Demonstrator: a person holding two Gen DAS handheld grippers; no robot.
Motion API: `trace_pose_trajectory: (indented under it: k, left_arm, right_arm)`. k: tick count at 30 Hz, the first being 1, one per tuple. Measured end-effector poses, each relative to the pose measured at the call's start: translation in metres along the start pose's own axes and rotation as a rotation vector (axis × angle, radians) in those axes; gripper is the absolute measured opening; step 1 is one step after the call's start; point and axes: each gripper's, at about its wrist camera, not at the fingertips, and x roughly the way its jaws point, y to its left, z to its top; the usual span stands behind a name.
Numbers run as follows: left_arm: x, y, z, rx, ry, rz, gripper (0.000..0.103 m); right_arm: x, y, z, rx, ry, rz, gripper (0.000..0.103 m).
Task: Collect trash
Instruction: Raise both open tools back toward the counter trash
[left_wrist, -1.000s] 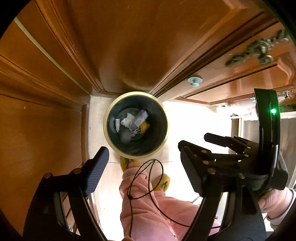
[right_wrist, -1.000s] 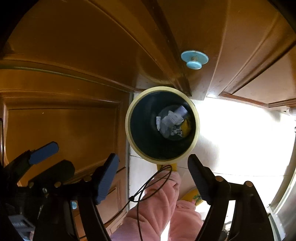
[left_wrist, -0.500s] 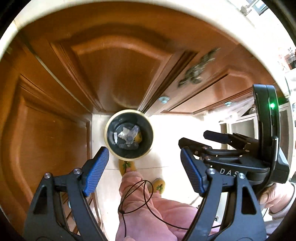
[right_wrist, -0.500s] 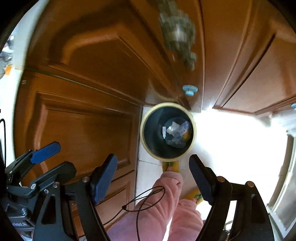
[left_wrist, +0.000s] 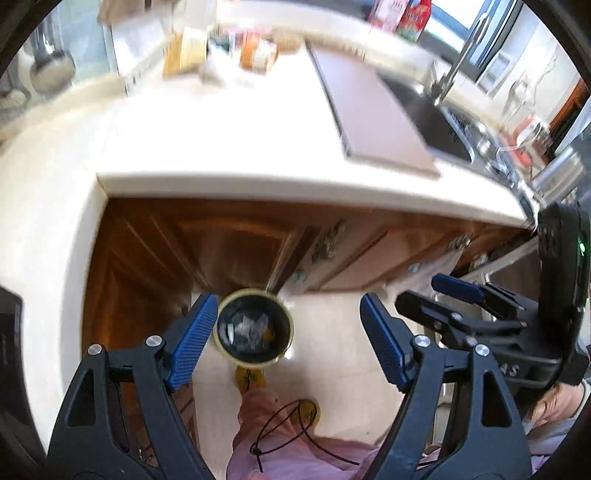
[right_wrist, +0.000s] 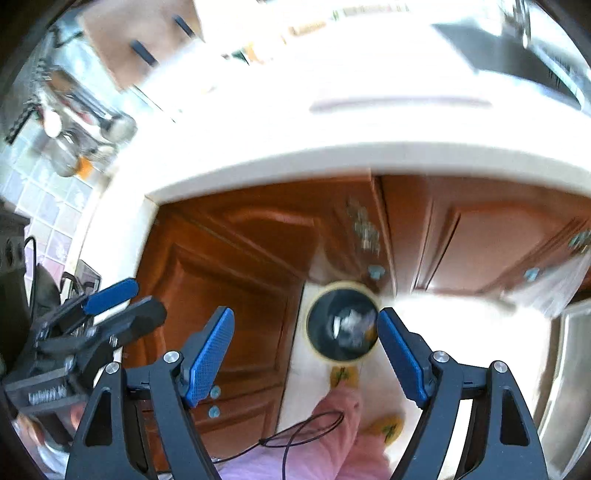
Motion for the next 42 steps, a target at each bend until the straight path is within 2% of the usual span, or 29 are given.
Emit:
trace_pose_trajectory:
  k: [5, 12, 15, 19, 23, 31, 37, 42]
  left_arm:
    - [-0.045, -0.011, 0.030, 0.028, -0.087, 0.006, 0.077]
    - [-0.091, -0.014, 0.077, 0.045, -0.207, 0.048, 0.077]
    - [-0.105, -0.004, 0.099, 0.031, -0.252, 0.077, 0.077]
    - [-0.112, 0.027, 0.127, -0.039, -0.283, 0.124, 0.077]
    - [-0.099, 0.054, 0.157, -0.076, -0.249, 0.106, 0.077]
    - [-0.042, 0.073, 0.207, -0.043, -0.209, 0.108, 0.077]
    - [0.002, 0.080, 0.246, -0.055, -0.181, 0.123, 0.077]
    - [0.047, 0.091, 0.276, -0.118, -0.139, 0.132, 0.068]
  right_arm:
    - [-0.052, 0.019, 0.022, -0.070, -0.086, -0.006, 0.081]
    - [-0.099, 0.047, 0.067, -0.157, -0.144, -0.004, 0.081]
    - [-0.111, 0.066, 0.090, -0.207, -0.178, -0.020, 0.081]
    - [-0.120, 0.093, 0.126, -0.259, -0.219, -0.038, 0.081]
    - [-0.111, 0.114, 0.163, -0.274, -0.239, -0.060, 0.081]
    - [-0.062, 0.129, 0.241, -0.251, -0.247, -0.125, 0.081]
    - [-0.021, 0.115, 0.298, -0.263, -0.215, -0.154, 0.081]
    - [0.020, 0.098, 0.341, -0.283, -0.176, -0.146, 0.081]
